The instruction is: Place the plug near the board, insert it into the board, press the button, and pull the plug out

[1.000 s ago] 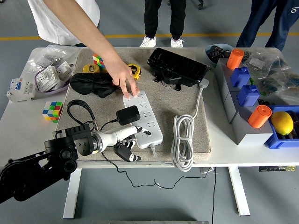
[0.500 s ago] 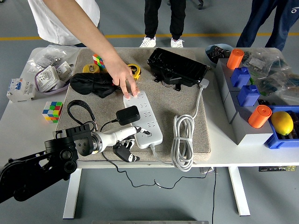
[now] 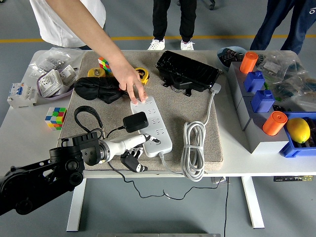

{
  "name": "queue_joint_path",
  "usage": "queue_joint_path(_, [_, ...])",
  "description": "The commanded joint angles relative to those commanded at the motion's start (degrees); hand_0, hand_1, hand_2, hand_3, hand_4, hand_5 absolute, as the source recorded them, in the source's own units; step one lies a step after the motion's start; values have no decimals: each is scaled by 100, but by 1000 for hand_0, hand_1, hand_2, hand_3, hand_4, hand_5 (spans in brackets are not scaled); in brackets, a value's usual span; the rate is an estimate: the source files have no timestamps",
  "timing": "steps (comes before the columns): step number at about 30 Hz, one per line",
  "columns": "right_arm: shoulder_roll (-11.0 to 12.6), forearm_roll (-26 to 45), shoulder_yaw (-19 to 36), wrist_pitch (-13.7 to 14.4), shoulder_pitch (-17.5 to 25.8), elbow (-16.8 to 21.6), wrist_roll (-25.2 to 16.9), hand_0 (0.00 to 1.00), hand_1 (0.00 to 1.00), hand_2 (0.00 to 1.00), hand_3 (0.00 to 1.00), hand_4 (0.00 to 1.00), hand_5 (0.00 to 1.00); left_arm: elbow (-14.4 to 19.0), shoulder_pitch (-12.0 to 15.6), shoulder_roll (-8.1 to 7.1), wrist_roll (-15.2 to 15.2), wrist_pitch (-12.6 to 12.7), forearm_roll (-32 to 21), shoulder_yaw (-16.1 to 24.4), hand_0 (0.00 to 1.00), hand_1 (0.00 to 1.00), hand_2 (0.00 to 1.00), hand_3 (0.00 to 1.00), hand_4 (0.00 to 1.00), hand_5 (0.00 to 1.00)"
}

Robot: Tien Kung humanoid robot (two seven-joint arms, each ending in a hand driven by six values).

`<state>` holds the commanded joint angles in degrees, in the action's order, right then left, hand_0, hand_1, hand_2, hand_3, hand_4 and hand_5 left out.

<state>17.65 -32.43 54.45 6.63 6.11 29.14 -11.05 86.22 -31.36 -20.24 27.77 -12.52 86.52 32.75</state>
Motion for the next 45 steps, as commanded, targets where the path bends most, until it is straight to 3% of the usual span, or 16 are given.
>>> queue_joint_path(20, [-5,1,-7,-2,3,-2,-3,622,618,575,539,625,124,-19,-72,-1,123,-66,38,-132,42,102,139,904,762,2])
queue_joint_path(30, [7,5,-17,-4,-9,-1,-3,624,617,576,540,624,123,72,-55,-30,8,-26,-30,29,43,103,140,903,761,2])
queue_joint_path(34, [17,12,-39,-5,-7,-7,-5,624,617,576,540,624,123,74,4,-59,-215,80,-141,177,43,103,140,903,761,2])
queue_joint_path(35, [18,9,-46,-5,-9,-8,-4,624,617,576,540,624,123,61,36,-62,-319,149,-168,227,43,103,140,903,761,2])
queue_joint_path(36, [19,9,-51,-5,-11,-8,-4,623,618,576,539,625,123,39,69,-64,-445,258,-216,266,111,138,197,886,710,3])
queue_joint_path(41, [18,24,-92,-4,-12,-17,-3,623,618,576,539,625,123,-115,283,-26,-1345,1026,-564,484,111,138,197,886,710,3])
queue_joint_path(42, [19,27,-98,-4,-17,-17,-3,624,618,576,539,625,123,-157,330,-5,-1529,1189,-680,534,184,259,406,752,829,302])
queue_joint_path(45, [13,29,-87,-3,-19,-14,-3,624,618,576,539,625,123,-263,439,59,-1983,1589,-994,638,184,259,406,752,829,302])
